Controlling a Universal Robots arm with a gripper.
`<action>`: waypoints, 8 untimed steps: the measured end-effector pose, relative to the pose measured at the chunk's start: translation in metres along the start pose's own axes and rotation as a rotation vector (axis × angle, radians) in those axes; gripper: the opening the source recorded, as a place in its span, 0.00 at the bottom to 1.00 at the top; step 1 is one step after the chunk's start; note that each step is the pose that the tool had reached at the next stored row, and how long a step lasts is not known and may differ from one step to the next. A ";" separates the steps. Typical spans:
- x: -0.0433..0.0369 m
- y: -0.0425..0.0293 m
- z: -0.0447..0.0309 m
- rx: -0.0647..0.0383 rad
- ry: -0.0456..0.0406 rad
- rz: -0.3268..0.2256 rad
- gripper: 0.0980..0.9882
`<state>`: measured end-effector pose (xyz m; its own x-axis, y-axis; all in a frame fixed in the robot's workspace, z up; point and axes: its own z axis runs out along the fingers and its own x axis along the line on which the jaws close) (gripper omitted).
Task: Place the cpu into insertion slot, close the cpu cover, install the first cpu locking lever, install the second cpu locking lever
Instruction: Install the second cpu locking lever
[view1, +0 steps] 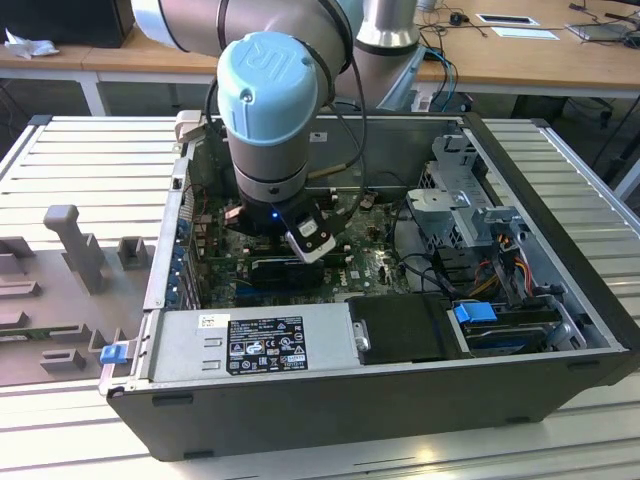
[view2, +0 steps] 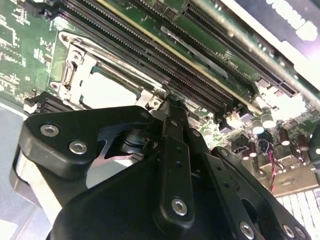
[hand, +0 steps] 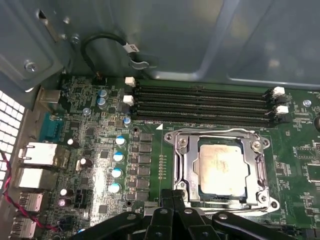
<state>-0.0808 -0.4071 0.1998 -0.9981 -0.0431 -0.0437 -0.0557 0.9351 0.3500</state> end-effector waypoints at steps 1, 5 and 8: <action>0.0002 0.0007 -0.0013 0.000 0.0001 0.000 0.01; -0.0003 0.0062 -0.0158 0.000 0.0008 0.000 0.01; -0.0005 0.0077 -0.0198 0.000 0.0009 0.000 0.01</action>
